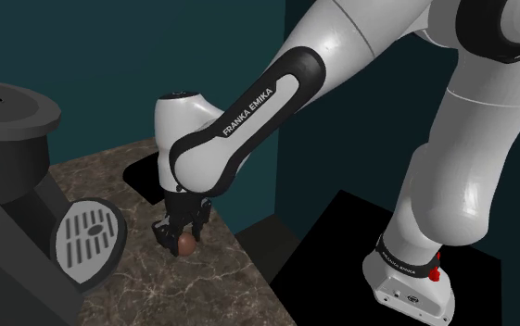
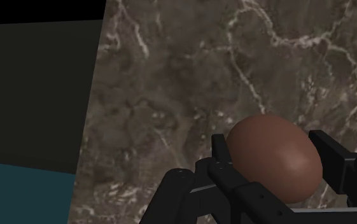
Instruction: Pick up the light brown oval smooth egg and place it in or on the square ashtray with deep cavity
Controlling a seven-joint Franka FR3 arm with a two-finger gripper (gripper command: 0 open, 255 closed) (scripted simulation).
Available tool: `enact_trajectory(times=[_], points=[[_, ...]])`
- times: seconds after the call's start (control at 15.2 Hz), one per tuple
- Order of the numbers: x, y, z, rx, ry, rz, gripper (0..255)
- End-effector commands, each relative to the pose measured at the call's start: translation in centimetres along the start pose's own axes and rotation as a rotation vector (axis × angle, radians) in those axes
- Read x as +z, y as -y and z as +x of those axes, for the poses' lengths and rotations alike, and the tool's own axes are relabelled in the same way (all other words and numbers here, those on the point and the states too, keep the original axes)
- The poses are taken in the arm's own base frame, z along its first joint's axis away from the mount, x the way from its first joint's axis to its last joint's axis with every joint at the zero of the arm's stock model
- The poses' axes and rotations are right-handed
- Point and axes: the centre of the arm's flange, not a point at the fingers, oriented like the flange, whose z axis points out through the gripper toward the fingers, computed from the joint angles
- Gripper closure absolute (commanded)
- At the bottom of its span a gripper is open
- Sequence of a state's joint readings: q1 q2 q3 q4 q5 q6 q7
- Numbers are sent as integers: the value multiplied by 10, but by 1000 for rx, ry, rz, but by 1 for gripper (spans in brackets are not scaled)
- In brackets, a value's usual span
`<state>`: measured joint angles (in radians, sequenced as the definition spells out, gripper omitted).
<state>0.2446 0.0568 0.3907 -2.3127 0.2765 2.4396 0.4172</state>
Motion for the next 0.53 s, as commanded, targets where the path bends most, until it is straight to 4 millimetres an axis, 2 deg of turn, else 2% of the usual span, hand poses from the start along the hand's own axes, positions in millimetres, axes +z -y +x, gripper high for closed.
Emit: enact_trajectory(times=[0.0, 0.26, 0.46], points=[[0, 0, 0, 0, 0, 0, 255], [0, 0, 0, 0, 0, 0, 255], [-15, 4, -1, 0, 0, 0, 255]])
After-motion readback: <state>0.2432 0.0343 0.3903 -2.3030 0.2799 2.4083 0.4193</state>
